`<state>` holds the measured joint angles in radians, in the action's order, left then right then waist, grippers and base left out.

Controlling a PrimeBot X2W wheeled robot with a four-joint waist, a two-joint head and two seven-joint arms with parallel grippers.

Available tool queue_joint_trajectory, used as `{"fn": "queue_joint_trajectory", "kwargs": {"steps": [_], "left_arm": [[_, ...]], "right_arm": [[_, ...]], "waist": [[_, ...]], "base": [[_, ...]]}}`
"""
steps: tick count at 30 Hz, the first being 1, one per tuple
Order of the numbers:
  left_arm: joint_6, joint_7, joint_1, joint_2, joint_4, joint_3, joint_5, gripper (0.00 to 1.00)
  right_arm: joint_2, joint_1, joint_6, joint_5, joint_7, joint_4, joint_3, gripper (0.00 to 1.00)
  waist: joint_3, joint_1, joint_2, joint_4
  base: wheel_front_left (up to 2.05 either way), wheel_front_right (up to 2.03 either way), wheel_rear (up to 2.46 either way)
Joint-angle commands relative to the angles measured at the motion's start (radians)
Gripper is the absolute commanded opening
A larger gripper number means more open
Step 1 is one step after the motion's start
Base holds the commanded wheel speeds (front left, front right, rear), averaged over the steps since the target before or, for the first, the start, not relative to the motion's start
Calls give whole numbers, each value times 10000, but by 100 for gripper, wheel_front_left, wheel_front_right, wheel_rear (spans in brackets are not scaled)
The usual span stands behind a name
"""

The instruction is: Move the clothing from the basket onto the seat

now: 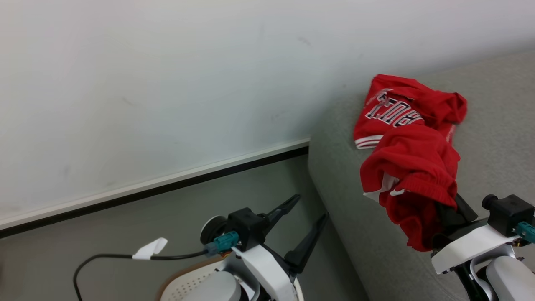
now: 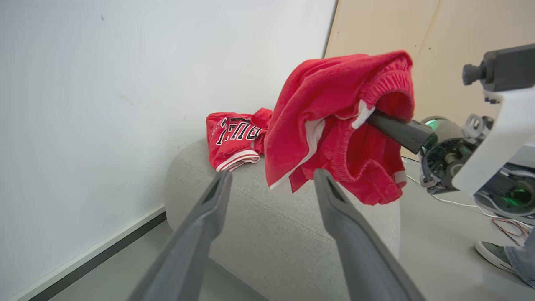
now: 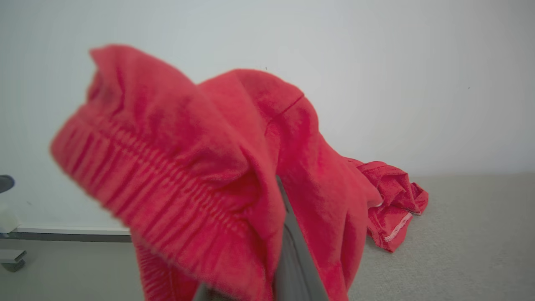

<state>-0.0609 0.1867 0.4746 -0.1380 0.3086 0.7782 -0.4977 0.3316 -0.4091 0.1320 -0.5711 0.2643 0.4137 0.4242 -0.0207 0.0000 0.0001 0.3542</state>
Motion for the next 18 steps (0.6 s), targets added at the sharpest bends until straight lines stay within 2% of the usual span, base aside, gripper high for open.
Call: {"fn": "queue_joint_trajectory", "kwargs": {"steps": [1,9,18], "left_arm": [[-26,76,119,-105,-21,6,141,100],[-60,161,256,-220,44,49,179,100],[-52,-21,585,-334,-59,148,263,100]], "right_arm": [[32,178,-26,69,-1,-115,-149,0],[-193,593,-26,256,-2,-529,-729,0],[-287,315,-26,259,-2,-771,-1196,0]], "waist": [[-185,0,-1,511],[-614,0,-1,1227],[-1267,0,-1,1400]], "base": [[0,0,0],[0,0,0],[0,0,0]]}}
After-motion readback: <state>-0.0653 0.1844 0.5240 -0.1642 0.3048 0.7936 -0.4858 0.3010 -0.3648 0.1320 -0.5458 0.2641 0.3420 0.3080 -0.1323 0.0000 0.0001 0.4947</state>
